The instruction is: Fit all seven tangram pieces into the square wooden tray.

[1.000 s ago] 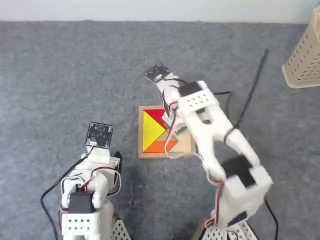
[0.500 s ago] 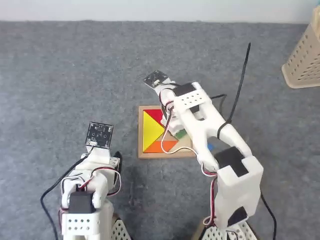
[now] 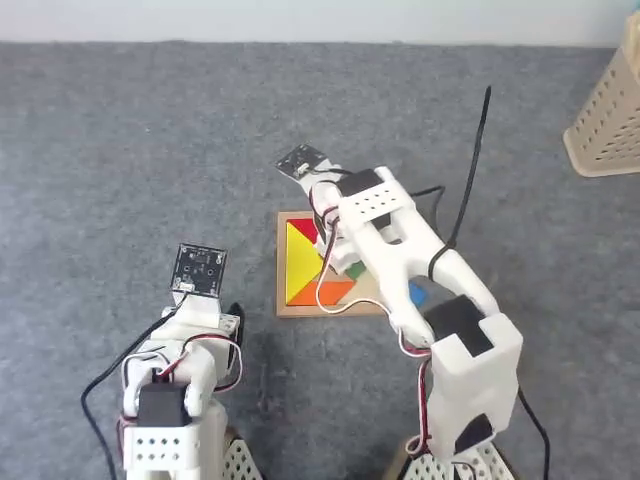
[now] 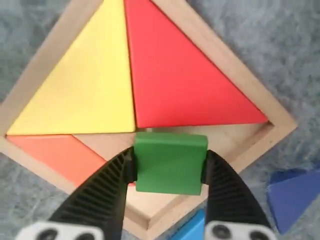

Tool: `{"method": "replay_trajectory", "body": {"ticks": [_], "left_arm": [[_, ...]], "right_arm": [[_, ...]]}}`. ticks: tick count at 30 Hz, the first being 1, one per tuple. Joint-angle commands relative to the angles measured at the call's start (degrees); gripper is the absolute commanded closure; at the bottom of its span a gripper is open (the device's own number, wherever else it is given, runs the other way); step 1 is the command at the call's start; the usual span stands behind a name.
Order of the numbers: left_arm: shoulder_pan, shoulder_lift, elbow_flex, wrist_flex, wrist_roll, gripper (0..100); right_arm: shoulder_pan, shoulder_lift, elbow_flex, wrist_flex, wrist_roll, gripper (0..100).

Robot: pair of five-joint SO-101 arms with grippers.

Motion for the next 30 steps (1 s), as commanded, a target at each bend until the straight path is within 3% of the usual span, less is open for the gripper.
{"method": "replay_trajectory", "body": {"ticks": [1,10,18,30], "left_arm": [[0.00,-0.88,-0.31,0.26,0.44,87],[0.00,-0.88,-0.31,0.26,0.44,87],[0.00,-0.88,-0.31,0.26,0.44,87],[0.00,-0.88,-0.31,0.26,0.44,87]], "right_arm": [[-0.48,-1.71,-1.76,1.71,-0.44,79.9],[-1.71,-3.82,-1.49,2.59,-0.79,76.8],[1.89,-9.01,5.45,-4.26,-0.88,92.9],[1.27,-10.33,16.09,-14.11,-0.44,93.6]]}}
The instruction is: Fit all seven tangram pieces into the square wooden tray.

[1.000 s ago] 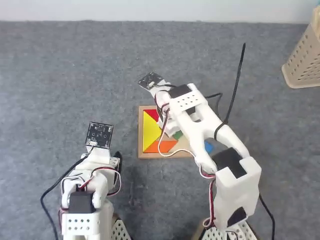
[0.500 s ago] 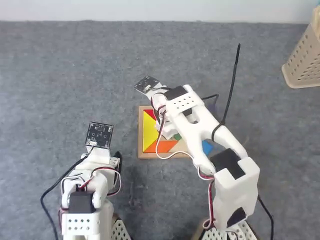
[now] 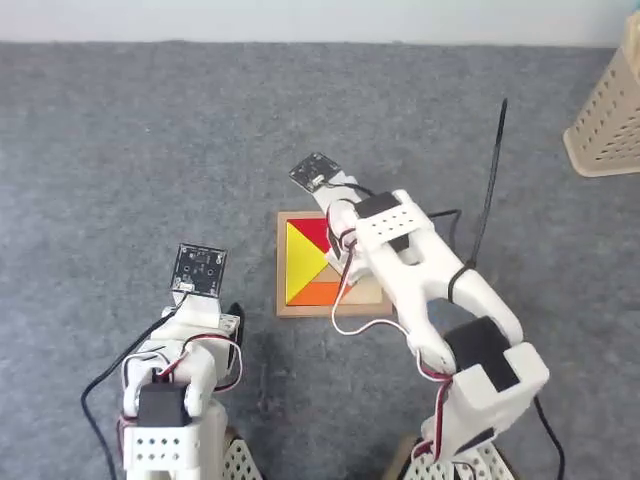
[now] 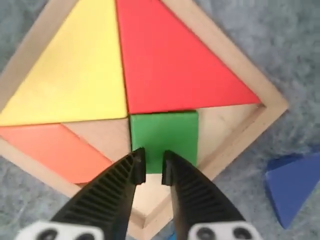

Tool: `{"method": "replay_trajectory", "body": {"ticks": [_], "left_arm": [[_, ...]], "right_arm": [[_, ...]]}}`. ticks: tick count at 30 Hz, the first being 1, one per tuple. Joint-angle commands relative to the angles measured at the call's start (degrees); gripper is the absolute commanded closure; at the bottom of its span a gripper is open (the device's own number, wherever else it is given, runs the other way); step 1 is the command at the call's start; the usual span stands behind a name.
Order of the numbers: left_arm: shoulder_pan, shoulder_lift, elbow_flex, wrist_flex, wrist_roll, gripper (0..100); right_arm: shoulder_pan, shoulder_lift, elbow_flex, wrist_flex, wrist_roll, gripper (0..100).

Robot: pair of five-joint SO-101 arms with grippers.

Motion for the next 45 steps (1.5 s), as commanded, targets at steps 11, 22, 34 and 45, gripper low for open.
{"method": "replay_trajectory", "body": {"ticks": [11,22,34,45], "left_arm": [[0.00,-0.88,-0.31,0.26,0.44,87],[0.00,-0.88,-0.31,0.26,0.44,87],[0.00,-0.88,-0.31,0.26,0.44,87],[0.00,-0.88,-0.31,0.26,0.44,87]], "right_arm": [[-0.92,-13.32,2.11,2.95,-0.97,93.2],[14.46,-30.20,8.70,8.57,-3.25,93.1],[19.74,-12.53,0.79,5.85,-3.34,91.7],[14.64,-9.27,-0.44,12.70,-0.26,79.4]]}}
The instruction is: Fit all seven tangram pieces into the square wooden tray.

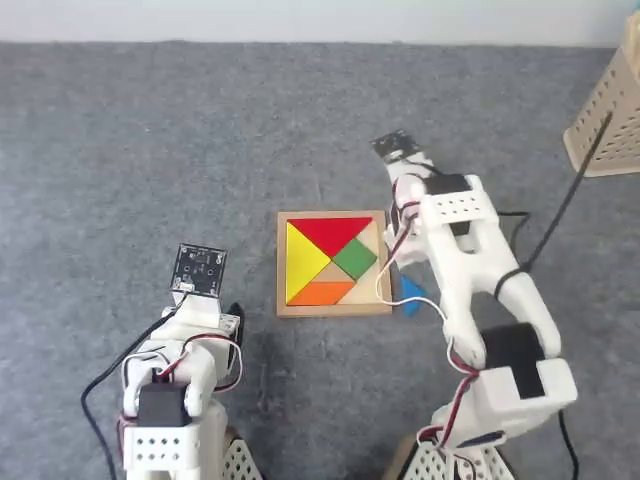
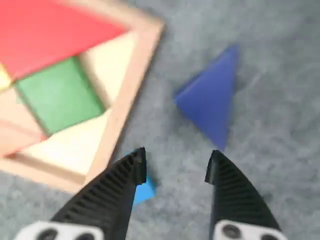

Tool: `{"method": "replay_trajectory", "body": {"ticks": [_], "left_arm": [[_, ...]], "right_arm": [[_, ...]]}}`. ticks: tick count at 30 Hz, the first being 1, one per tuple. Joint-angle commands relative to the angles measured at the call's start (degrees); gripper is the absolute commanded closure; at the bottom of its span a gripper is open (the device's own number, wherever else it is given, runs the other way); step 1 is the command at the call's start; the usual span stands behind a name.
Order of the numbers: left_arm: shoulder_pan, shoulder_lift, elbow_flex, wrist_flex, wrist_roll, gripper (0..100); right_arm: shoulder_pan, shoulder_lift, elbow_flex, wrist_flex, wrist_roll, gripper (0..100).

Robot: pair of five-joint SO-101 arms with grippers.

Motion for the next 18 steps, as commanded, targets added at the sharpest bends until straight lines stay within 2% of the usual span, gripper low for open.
{"method": "replay_trajectory", "body": {"ticks": [1,9,18], "left_arm": [[0.00,-0.88,-0.31,0.26,0.44,87],[0.00,-0.88,-0.31,0.26,0.44,87],[0.00,-0.88,-0.31,0.26,0.44,87]], "right_arm": [[-0.13,-6.81,2.20,2.77,1.05,79.4],[-3.21,-25.36,19.52,1.80,-3.08,79.4],[-8.31,-20.18,23.12,-4.18,-6.51,79.3]]}}
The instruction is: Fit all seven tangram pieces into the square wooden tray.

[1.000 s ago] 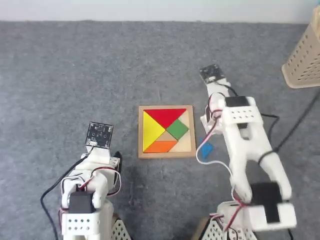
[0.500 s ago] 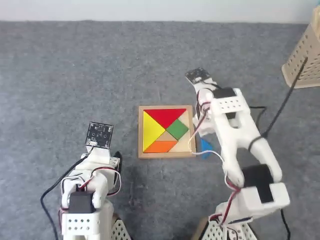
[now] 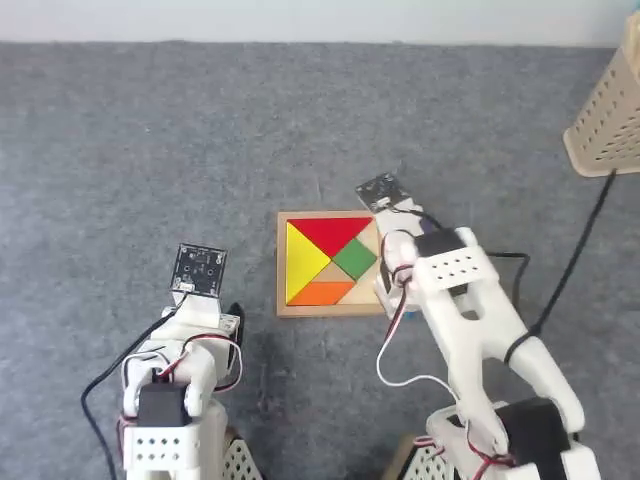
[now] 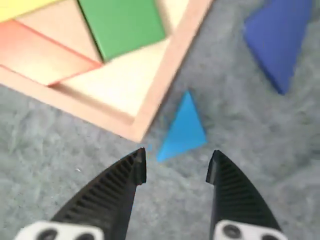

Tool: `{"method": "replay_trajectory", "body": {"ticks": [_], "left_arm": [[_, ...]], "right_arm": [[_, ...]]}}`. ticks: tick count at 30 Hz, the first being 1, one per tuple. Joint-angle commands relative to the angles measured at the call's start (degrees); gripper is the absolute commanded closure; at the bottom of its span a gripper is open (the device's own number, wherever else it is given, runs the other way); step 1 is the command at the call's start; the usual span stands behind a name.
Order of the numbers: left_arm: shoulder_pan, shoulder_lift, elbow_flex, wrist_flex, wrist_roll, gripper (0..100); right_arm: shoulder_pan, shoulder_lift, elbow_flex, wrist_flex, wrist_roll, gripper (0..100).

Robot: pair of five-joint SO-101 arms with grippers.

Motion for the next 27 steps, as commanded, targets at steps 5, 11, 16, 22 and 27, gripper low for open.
{"method": "replay_trajectory", "body": {"ticks": [5,11,16,22,27], "left_arm": [[0.00,-0.88,-0.31,0.26,0.44,87],[0.00,-0.88,-0.31,0.26,0.44,87],[0.00,-0.88,-0.31,0.26,0.44,87],[0.00,-0.88,-0.31,0.26,0.44,87],[0.00,-0.88,-0.31,0.26,0.44,87]], "right_arm": [[-0.75,7.25,-0.62,-5.32,-1.58,79.3],[-0.66,9.71,-0.62,-5.85,-1.58,79.3],[-0.13,9.89,-0.62,-5.41,-1.58,79.3],[4.62,9.36,-0.70,-4.35,-0.97,79.0],[5.05,9.36,-2.29,-1.89,-0.88,79.0]]}}
